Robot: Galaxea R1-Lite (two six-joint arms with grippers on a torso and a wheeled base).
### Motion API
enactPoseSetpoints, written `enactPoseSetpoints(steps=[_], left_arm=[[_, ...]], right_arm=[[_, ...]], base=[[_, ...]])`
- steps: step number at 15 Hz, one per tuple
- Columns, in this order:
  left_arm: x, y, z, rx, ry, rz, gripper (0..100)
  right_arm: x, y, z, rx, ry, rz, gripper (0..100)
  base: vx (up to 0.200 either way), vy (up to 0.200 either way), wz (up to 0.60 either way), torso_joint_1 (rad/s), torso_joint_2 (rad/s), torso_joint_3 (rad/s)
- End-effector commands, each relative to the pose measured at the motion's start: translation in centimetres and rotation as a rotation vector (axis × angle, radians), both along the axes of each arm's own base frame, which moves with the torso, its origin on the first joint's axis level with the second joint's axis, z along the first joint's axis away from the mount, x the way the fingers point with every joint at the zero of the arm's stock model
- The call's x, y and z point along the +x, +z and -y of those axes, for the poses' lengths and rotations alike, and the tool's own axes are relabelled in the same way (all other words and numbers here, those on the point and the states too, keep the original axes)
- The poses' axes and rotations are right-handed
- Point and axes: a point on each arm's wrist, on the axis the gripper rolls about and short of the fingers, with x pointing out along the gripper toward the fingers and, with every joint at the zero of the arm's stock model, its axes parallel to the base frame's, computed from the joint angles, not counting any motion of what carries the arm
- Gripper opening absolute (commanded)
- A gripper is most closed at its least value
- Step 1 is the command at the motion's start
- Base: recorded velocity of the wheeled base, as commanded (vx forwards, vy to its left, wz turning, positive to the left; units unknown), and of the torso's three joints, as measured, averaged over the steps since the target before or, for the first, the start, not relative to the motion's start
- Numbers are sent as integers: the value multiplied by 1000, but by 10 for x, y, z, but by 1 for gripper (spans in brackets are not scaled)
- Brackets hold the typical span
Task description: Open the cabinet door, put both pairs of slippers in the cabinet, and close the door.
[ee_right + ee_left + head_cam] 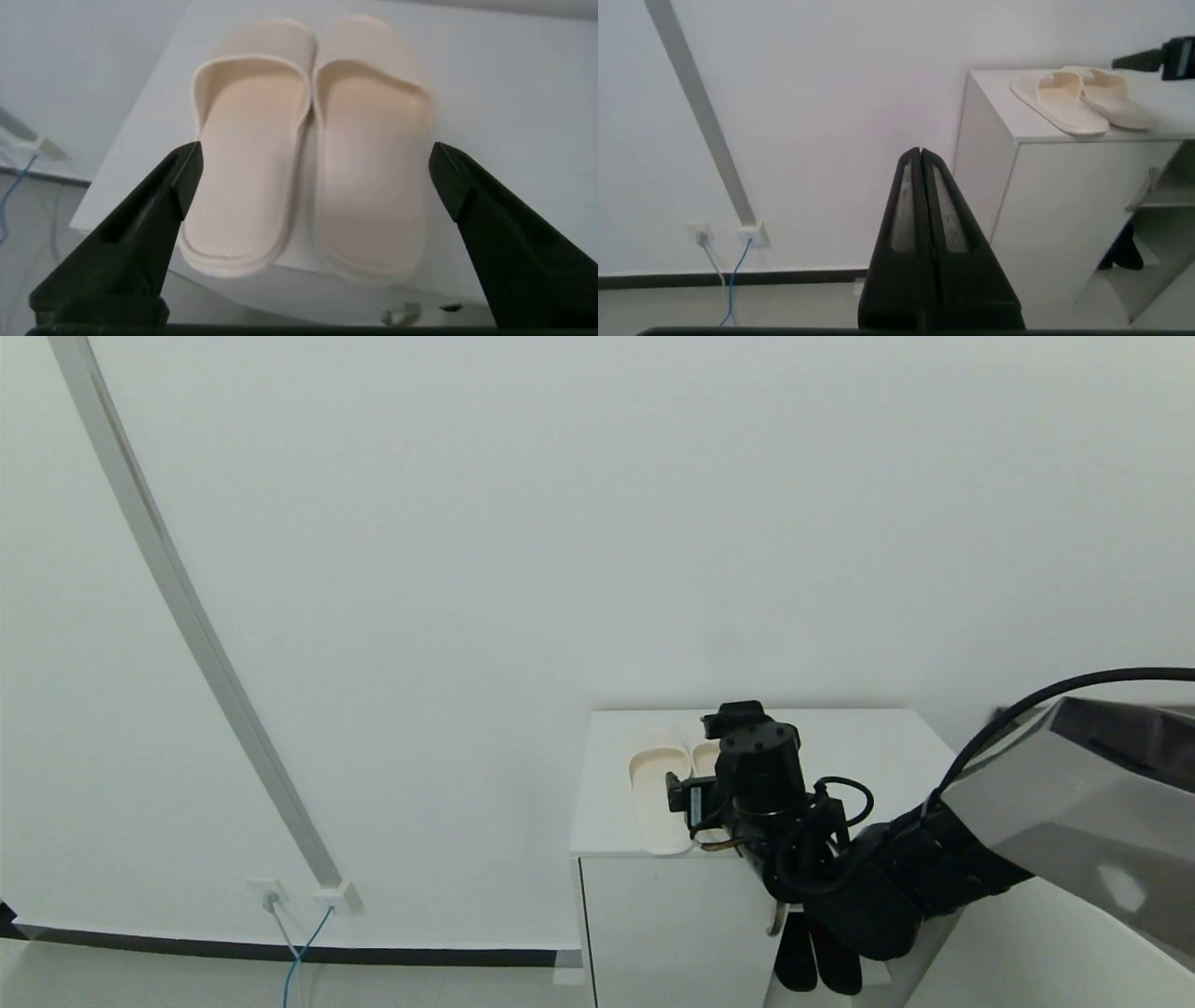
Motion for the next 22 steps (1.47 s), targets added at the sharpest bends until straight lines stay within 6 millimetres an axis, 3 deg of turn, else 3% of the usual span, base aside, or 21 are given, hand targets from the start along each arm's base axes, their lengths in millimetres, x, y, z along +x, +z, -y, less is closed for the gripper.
enactPoseSetpoints(steps=[1, 4, 8, 15, 19, 20, 22], left_arm=[[0, 0, 0, 0, 0, -1, 0], [0, 0, 0, 0, 0, -1, 0], [0, 0, 0, 0, 0, -1, 0], [0, 0, 0, -2, 0, -1, 0], [0, 0, 0, -2, 0, -1, 0], [0, 0, 0, -2, 0, -1, 0], [0, 0, 0, -2, 0, -1, 0]], right_arm=[[-2, -21, -4, -16, 27, -51, 100], [7, -41, -7, -23, 26, -77, 100], [35, -60, -12, -17, -11, -59, 100], [77, -68, -15, 27, -67, -1, 100], [84, -73, -20, 21, -64, 14, 100], [84, -73, -20, 21, -64, 14, 0], [84, -72, -20, 22, -64, 14, 0]], base=[[0, 0, 0, 0, 0, 0], [0, 0, 0, 0, 0, 0], [0, 0, 0, 0, 0, 0], [0, 0, 0, 0, 0, 0], [0, 0, 0, 0, 0, 0], [0, 0, 0, 0, 0, 0], [0, 0, 0, 0, 0, 0]])
